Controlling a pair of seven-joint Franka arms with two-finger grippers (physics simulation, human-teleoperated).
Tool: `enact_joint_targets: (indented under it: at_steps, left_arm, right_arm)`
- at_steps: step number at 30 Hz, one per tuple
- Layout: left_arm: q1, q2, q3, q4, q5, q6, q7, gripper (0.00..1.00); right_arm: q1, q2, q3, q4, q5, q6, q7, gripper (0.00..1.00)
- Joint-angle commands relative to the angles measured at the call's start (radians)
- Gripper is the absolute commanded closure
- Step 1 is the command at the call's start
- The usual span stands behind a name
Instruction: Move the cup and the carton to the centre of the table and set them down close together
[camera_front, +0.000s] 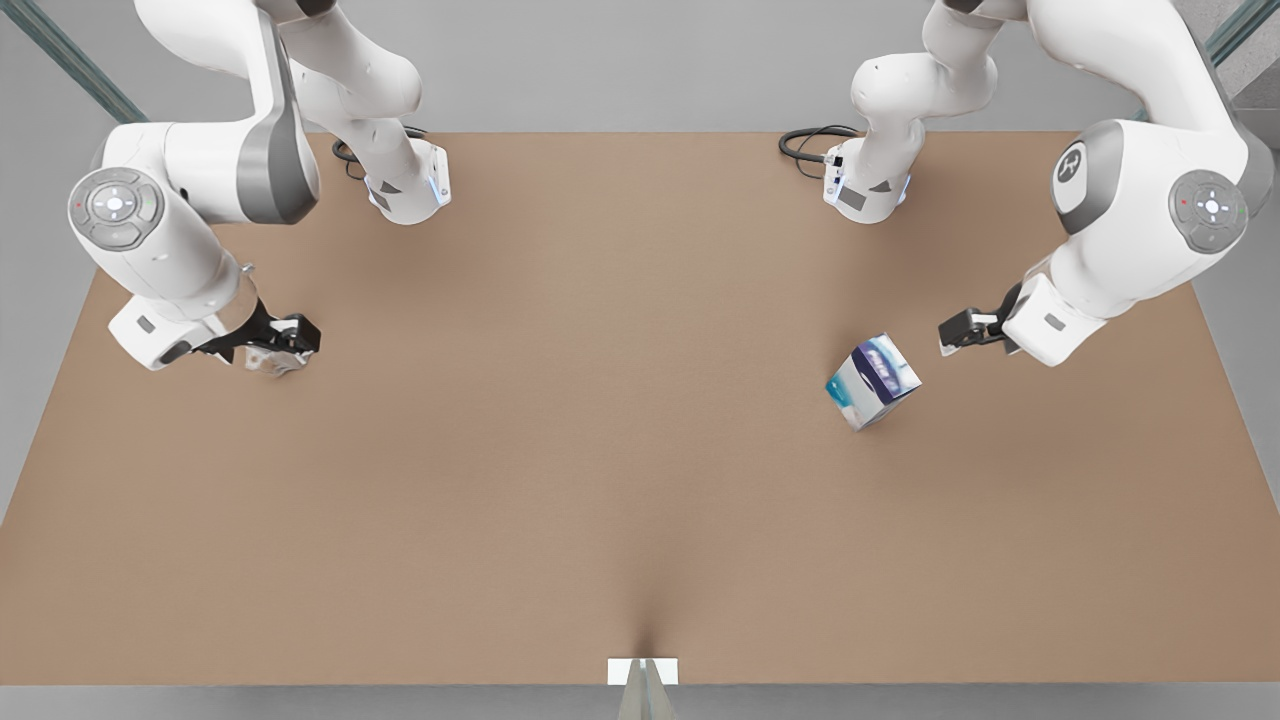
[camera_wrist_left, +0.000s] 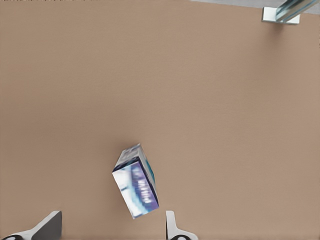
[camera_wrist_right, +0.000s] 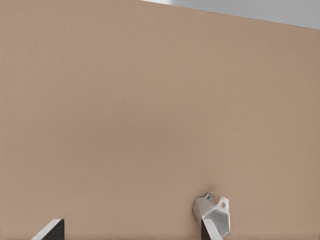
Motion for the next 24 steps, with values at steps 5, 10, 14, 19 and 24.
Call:
enact_joint_targets:
  at_steps: [5,10,14,19,24]
  left_arm:
    - [-0.003,0.006,0.0,0.002,0.012,-0.002,-0.005,0.0]
    - [-0.006,0.012,0.0,0.002,0.014,-0.009,-0.011,0.0]
    - [-0.005,0.014,0.0,0.0,0.014,-0.011,-0.011,0.0]
    - [-0.004,0.02,0.0,0.0,0.012,-0.011,-0.011,0.0]
    - [-0.004,0.02,0.0,0.0,0.014,-0.018,-0.011,0.0]
  right_arm:
    - [-0.01,0.072,0.002,0.002,0.002,-0.008,0.003,0.0]
    - [-0.169,0.137,0.014,-0.12,0.0,0.002,-0.099,0.0]
    - [-0.344,0.1,0.015,-0.327,-0.002,0.15,-0.308,0.0]
    - [-0.508,0.109,0.067,-0.462,-0.009,0.281,-0.376,0.0]
    - [-0.615,0.069,0.118,-0.606,-0.038,0.403,-0.464,0.0]
